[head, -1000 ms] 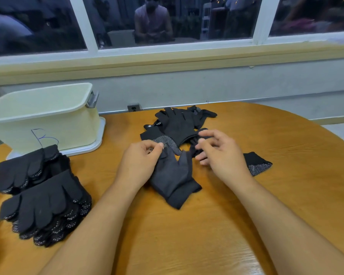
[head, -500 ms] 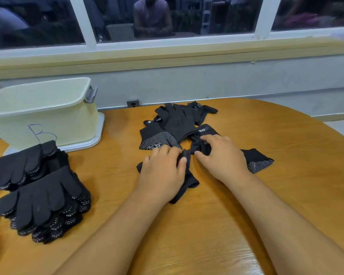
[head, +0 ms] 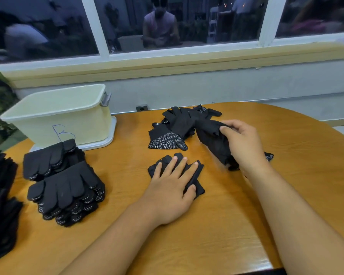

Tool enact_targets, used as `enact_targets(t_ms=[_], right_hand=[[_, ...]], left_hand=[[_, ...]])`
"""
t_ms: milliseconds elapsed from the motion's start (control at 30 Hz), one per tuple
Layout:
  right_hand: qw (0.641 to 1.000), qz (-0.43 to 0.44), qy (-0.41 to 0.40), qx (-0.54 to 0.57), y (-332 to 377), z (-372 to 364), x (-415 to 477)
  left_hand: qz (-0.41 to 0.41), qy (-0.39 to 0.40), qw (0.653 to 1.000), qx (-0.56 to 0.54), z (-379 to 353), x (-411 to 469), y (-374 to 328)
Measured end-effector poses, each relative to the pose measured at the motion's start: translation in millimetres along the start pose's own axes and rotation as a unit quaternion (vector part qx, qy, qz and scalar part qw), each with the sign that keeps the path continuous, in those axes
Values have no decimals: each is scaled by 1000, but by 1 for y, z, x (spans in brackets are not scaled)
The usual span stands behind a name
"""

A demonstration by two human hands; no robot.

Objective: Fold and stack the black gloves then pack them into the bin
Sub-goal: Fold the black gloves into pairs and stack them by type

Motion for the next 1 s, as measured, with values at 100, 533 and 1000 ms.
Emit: enact_targets(t_ms=[100, 533, 1000], right_hand=[[994, -39, 33, 96, 3, -1, -12], [930, -130, 215, 267, -26, -21, -82], [908, -135, 323, 228, -26, -24, -100]], left_hand=[[-13, 29, 999, -2, -1, -16, -5], [-125, -10, 990, -60, 4, -72, -31], [43, -362, 765, -531, 48, -28, -1]])
Point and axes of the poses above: each hand's wrist, its own x-axis towards the middle knuckle, its own z-axis out of the back of the hand, y = z × x, the point moved 3 cm from there along x, towards the middle knuckle, and after that the axes turned 14 degrees about -z, right-handed, at the moved point
